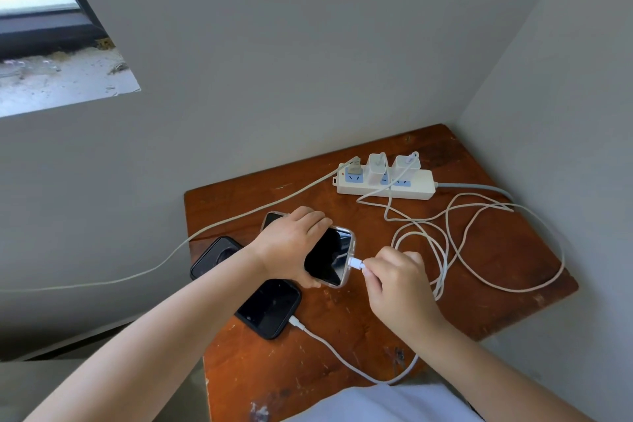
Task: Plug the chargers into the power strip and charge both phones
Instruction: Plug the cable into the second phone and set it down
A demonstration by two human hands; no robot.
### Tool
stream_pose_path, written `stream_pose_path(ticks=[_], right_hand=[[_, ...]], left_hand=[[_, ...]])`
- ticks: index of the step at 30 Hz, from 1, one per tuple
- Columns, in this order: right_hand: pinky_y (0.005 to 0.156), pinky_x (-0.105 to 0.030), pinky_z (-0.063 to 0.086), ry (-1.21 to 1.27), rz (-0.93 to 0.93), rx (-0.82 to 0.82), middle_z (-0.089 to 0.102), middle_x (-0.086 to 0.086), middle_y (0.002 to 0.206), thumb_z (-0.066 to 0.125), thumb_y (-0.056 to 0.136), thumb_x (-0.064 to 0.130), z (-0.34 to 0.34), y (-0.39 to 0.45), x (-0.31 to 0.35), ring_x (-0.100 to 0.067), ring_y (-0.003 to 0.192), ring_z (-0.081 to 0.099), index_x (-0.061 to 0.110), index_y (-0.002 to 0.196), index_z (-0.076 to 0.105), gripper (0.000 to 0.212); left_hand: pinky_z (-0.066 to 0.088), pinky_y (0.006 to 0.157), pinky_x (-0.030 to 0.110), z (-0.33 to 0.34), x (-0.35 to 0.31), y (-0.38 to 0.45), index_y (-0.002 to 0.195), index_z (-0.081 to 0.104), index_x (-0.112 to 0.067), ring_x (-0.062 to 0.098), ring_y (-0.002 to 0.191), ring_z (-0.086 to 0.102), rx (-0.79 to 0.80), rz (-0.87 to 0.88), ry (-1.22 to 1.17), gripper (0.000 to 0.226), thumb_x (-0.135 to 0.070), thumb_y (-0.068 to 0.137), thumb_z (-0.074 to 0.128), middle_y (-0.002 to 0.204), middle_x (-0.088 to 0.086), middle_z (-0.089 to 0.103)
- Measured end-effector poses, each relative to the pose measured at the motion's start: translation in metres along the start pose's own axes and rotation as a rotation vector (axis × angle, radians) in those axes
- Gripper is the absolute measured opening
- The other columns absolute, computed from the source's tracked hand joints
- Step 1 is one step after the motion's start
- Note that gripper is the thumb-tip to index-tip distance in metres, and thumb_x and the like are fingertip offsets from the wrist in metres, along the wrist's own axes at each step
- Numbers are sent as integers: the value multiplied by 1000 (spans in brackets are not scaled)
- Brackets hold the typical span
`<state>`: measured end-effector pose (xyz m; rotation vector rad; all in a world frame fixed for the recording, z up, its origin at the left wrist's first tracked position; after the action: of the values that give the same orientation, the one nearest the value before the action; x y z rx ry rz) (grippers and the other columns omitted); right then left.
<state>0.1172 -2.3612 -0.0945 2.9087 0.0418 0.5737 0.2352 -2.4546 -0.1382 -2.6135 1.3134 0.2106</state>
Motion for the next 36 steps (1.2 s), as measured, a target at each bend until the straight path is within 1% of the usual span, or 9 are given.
stream_pose_path(ticks=[7, 15, 18, 22, 25, 29, 31, 33, 36], right_hand=[[51, -29, 40, 67, -41, 48, 64, -12, 51, 79, 58, -10, 12, -4, -12, -22, 42, 58, 0, 66, 71, 15], [55, -31, 41, 109, -33, 53, 67, -12, 56, 78, 62, -6, 29, -5, -18, -23, 46, 61, 1, 70, 72, 13], [68, -34, 43, 176, 26, 120, 70, -15, 76, 68, 77, 1, 40, -5, -28, -27, 65, 65, 0, 89, 71, 12], [90, -36, 48, 185, 127, 300, 66, -10, 108, 53, 90, 18, 56, -4, -47, -21, 95, 61, 8, 114, 61, 27], [94, -37, 42, 63, 121, 285, 66, -10, 111, 53, 89, 17, 52, -2, -66, -23, 105, 57, 8, 111, 63, 25], [88, -49, 48, -25, 44, 193, 71, -20, 96, 69, 74, 0, 46, 7, -87, -36, 97, 63, -2, 94, 69, 19], [94, -51, 43, -75, 1, 203, 69, -20, 106, 68, 76, 3, 50, 13, -97, -36, 107, 59, 0, 99, 68, 24], [108, -47, 27, -126, -22, 280, 56, -12, 129, 56, 87, 15, 58, 19, -105, -27, 127, 41, 9, 117, 58, 31], [114, -44, 11, -201, -114, 377, 36, -3, 146, 43, 93, 28, 70, 26, -114, -19, 138, 20, 19, 131, 42, 39]], left_hand=[[25, 107, 32, 8, -7, 8, 139, 17, -7, 25, 131, 22, 157, 40, 131, 94, -51, 71, 65, 146, 11, 28], [24, 109, 36, 10, -3, 14, 139, 18, -6, 28, 133, 21, 212, 67, 198, 92, -44, 72, 67, 147, 14, 27], [24, 109, 38, 12, -2, 25, 138, 20, -5, 29, 132, 23, 285, 95, 226, 92, -37, 69, 72, 146, 15, 29], [23, 111, 40, 17, 0, 36, 137, 20, -2, 31, 132, 24, 405, 141, 305, 94, -33, 67, 75, 145, 17, 29], [20, 111, 39, 23, 4, 38, 138, 18, -2, 31, 134, 21, 486, 156, 371, 96, -29, 67, 76, 147, 17, 25], [18, 112, 39, 29, 5, 39, 139, 17, -4, 30, 136, 19, 541, 167, 411, 94, -26, 68, 76, 148, 15, 24], [19, 112, 39, 30, 3, 45, 139, 16, -5, 30, 136, 19, 553, 155, 413, 95, -24, 68, 76, 149, 15, 23], [19, 111, 39, 30, 0, 54, 139, 16, -4, 30, 136, 20, 564, 148, 422, 96, -24, 67, 77, 148, 16, 23], [20, 111, 40, 29, -3, 63, 138, 18, -5, 31, 135, 22, 571, 108, 413, 97, -23, 65, 78, 148, 16, 25]])
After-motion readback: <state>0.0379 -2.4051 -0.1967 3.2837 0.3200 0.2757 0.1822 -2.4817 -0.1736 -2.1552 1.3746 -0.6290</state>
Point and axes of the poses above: each hand's wrist, its own y-axis towards the middle knuckle, its own z-axis out of the palm, x = y × z, the point moved 5 cm from there along y, towards the middle knuckle
